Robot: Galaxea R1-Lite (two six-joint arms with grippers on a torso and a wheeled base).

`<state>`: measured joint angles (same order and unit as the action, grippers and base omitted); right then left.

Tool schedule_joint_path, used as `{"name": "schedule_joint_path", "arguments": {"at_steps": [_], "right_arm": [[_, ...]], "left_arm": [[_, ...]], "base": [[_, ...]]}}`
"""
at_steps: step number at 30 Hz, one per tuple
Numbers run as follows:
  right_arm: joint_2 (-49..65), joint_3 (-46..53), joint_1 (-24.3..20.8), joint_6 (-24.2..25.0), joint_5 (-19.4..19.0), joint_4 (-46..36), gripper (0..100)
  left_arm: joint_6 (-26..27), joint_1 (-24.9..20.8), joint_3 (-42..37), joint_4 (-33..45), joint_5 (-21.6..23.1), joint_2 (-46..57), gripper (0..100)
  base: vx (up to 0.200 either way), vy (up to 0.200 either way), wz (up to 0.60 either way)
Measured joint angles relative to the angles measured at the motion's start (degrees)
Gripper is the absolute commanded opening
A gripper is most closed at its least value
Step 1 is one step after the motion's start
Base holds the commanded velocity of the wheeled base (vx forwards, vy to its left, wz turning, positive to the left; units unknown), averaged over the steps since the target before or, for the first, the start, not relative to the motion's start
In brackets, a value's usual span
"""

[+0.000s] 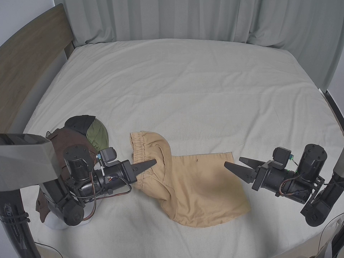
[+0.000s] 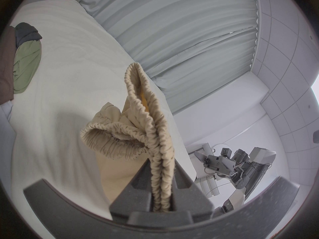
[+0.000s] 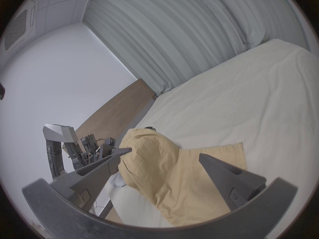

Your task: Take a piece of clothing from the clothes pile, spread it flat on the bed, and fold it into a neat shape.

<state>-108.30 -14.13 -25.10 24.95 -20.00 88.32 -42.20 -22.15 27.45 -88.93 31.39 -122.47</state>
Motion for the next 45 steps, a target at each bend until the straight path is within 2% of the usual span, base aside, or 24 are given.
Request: {"name": "schedule_joint_path", "arguments": {"at_steps": [9, 23, 32, 45], "right_arm": [[2.0, -1.8, 1.2, 0.1, -0.2, 0.0, 100], [3.0, -2.7, 1.6, 0.3, -0.2, 0.0, 100], [3.6, -2.9, 2.1, 0.3, -0.3, 0.0, 100], [4.3, -3.2, 2.4, 0.4, -0.3, 0.0, 100]], "left_arm": [[-0.2, -1.7, 1.4, 0.0, 0.0, -2.0, 0], [-2.1, -6.8, 5.9, 0.0, -1.4, -6.9, 0], [-5.1, -9.2, 8.9, 0.0, -2.5, -9.6, 0], [-5.4, -11.9, 12.5, 0.0, -2.7, -11.9, 0]], "base": [[0.000, 0.000, 0.00], [0.000, 0.000, 0.00], [0.000, 0.000, 0.00], [0.000, 0.000, 0.00]]}}
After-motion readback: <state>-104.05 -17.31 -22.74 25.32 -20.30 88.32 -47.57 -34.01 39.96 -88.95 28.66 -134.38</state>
